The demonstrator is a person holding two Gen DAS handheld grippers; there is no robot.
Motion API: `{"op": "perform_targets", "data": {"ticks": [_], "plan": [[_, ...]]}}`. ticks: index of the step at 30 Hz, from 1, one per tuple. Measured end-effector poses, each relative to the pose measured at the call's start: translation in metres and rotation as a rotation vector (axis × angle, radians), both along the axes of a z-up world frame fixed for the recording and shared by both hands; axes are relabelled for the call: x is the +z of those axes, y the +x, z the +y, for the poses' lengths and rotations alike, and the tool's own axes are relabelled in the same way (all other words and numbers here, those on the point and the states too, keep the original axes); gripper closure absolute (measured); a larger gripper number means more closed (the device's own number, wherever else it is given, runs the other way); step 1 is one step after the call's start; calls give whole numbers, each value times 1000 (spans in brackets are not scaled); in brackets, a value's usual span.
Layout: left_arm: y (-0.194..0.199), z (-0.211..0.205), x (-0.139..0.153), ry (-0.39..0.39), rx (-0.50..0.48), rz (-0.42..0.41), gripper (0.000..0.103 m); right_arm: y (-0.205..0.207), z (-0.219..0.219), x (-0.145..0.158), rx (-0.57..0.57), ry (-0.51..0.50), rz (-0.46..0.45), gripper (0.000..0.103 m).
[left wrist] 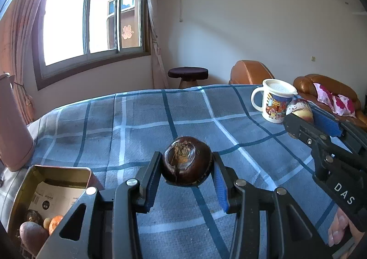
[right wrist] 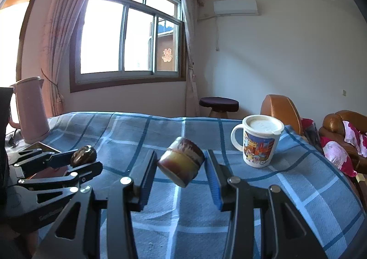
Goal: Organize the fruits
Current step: 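Carry the jar and the dark brown fruit over the gold tin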
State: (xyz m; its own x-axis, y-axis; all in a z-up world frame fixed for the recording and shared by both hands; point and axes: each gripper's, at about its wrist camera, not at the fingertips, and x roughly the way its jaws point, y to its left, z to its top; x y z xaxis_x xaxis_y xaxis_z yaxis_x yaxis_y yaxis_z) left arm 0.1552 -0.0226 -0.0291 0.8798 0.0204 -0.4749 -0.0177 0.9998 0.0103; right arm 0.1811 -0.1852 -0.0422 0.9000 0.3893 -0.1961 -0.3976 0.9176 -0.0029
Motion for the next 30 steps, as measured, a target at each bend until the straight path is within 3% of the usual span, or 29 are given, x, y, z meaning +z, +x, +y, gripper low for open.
{"op": "perform_targets", "data": {"ticks": [11, 30], "plan": [[-26, 0, 4, 16, -29, -29, 59, -27, 15, 0, 52, -19, -25, 58], [-63, 29, 16, -9, 10, -76, 59, -51, 48, 8, 140, -37, -41, 58]]}}
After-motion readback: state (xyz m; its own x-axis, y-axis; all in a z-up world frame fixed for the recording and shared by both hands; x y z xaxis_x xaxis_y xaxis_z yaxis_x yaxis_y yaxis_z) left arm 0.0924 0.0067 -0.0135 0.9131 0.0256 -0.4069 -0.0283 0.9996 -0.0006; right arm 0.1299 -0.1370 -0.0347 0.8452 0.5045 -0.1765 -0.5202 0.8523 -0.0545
